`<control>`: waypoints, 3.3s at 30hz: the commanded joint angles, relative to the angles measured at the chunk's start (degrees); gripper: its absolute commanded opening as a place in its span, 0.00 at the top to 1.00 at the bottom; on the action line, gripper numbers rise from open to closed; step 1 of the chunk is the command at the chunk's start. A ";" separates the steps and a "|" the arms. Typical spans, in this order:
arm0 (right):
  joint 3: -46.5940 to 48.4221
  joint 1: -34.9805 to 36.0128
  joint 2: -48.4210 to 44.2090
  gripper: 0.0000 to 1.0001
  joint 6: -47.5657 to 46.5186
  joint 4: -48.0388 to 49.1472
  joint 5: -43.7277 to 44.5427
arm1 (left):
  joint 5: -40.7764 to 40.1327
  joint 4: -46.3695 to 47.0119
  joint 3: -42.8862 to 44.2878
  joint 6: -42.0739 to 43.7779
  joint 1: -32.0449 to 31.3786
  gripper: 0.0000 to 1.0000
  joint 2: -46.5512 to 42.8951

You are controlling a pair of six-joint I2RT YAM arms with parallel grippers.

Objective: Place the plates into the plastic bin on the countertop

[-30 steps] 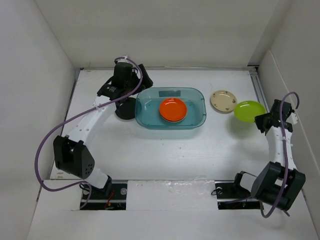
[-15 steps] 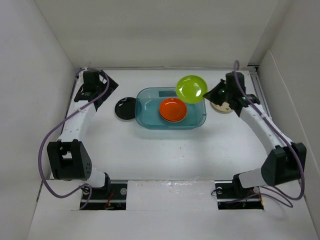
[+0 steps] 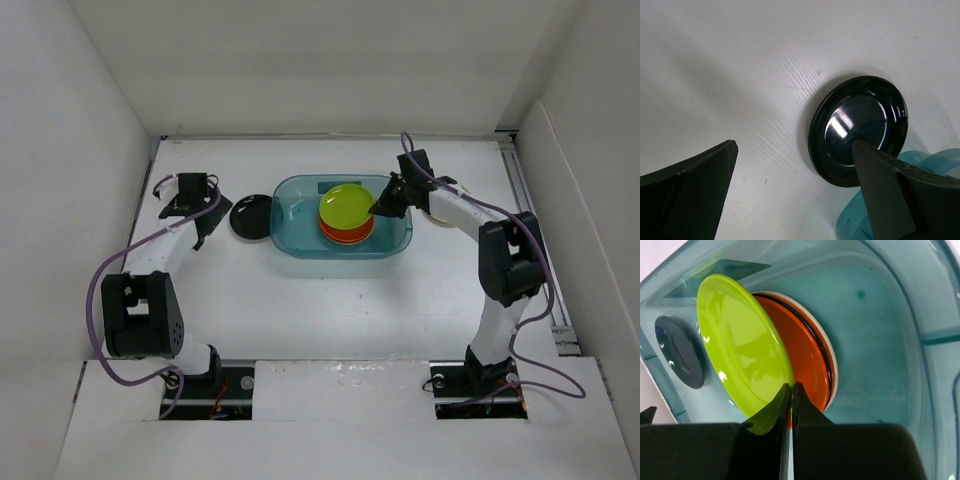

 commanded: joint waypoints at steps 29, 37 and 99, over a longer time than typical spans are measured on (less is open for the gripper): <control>-10.98 -0.39 -38.90 0.01 -3.48 -0.67 2.57 | 11.20 12.85 -2.88 0.66 -0.01 0.49 16.17; -12.03 -4.69 -42.85 0.01 -4.01 -2.42 -0.50 | 11.72 10.57 0.90 1.19 -0.01 0.81 19.77; -15.03 -33.97 -6.22 0.07 7.42 11.46 1.25 | 21.58 7.14 19.89 9.01 -25.24 0.01 6.35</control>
